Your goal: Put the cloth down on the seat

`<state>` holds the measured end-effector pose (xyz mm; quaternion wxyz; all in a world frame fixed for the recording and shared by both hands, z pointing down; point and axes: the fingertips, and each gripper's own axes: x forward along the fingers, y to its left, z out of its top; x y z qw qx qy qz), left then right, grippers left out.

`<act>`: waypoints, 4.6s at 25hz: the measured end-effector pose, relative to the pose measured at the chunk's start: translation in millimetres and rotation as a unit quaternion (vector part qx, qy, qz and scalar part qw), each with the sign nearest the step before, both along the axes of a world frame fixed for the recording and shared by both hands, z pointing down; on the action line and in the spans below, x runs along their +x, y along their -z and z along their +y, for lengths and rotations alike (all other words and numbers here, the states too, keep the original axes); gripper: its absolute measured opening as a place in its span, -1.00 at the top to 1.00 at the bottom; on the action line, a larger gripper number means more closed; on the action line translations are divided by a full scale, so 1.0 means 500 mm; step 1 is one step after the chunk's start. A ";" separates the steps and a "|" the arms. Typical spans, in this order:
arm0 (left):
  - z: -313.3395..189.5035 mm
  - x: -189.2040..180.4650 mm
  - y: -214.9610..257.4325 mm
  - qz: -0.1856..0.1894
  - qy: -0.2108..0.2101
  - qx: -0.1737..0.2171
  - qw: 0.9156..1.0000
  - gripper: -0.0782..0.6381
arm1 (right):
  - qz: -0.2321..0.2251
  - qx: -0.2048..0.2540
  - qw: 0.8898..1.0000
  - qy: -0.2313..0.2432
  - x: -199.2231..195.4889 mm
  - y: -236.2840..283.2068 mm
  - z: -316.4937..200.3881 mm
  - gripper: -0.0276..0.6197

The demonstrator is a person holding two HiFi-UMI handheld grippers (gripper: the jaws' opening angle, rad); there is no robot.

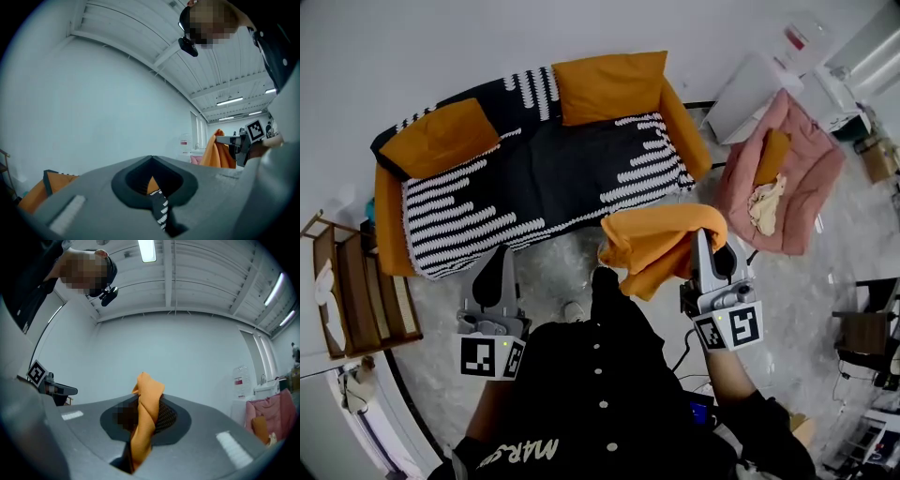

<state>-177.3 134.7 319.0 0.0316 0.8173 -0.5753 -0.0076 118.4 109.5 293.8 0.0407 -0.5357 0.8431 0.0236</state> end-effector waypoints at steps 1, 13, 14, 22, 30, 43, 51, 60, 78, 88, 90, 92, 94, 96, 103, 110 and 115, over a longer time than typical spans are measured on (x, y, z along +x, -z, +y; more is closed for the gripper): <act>-0.013 -0.001 0.001 -0.001 0.000 0.001 1.000 0.78 | -0.001 0.001 1.000 0.001 -0.001 0.001 -0.014 0.72; -0.218 0.012 -0.005 -0.006 0.009 -0.006 1.000 0.78 | -0.006 0.008 1.000 0.022 -0.006 0.005 -0.249 0.72; -0.240 0.017 -0.005 -0.007 0.010 -0.007 1.000 0.78 | -0.008 0.009 1.000 0.022 -0.002 0.007 -0.271 0.72; -0.404 0.063 0.017 -0.011 0.003 -0.005 1.000 0.78 | -0.020 -0.002 0.999 0.028 0.031 0.008 -0.430 0.72; -0.546 0.115 0.004 -0.008 0.006 -0.016 1.000 0.78 | -0.027 -0.018 0.999 0.033 0.081 -0.005 -0.571 0.72; -0.691 0.167 -0.001 -0.004 0.026 -0.019 0.999 0.78 | -0.018 -0.019 0.998 0.065 0.101 -0.005 -0.747 0.72; -0.715 0.119 -0.019 0.000 0.031 -0.029 0.999 0.78 | -0.016 -0.008 0.997 0.071 0.046 0.012 -0.797 0.72; -0.730 0.076 0.020 0.001 0.015 -0.010 1.000 0.78 | -0.011 0.003 0.996 0.088 -0.031 0.062 -0.827 0.72; -0.668 0.083 -0.046 -0.022 0.035 -0.078 0.996 0.78 | 0.036 -0.045 0.982 0.178 -0.165 -0.111 -0.895 0.72; -0.646 0.105 -0.135 -0.030 0.044 -0.143 0.988 0.78 | 0.097 -0.081 0.970 0.209 -0.234 -0.317 -0.951 0.72; -0.641 0.108 -0.145 -0.027 0.047 -0.152 0.987 0.78 | 0.117 -0.093 0.966 0.213 -0.245 -0.370 -0.960 0.72; -0.637 0.112 -0.156 -0.025 0.049 -0.161 0.985 0.78 | 0.137 -0.111 0.960 0.216 -0.255 -0.425 -0.966 0.72; -0.636 0.114 -0.165 -0.024 0.052 -0.169 0.984 0.78 | 0.155 -0.126 0.954 0.222 -0.266 -0.478 -0.972 0.72; -0.637 0.117 -0.173 -0.022 0.053 -0.174 0.983 0.78 | 0.169 -0.142 0.948 0.228 -0.276 -0.531 -0.975 0.72; -0.637 0.114 -0.203 -0.014 0.063 -0.197 0.978 0.78 | 0.229 -0.183 0.923 0.249 -0.300 -0.690 -0.983 0.72; -0.666 0.126 -0.228 -0.014 0.051 -0.206 0.977 0.78 | 0.268 -0.224 0.906 0.238 -0.302 -0.793 -0.984 0.72; -0.694 0.122 -0.247 -0.012 0.048 -0.210 0.976 0.78 | 0.274 -0.230 0.902 0.242 -0.311 -0.804 -0.984 0.72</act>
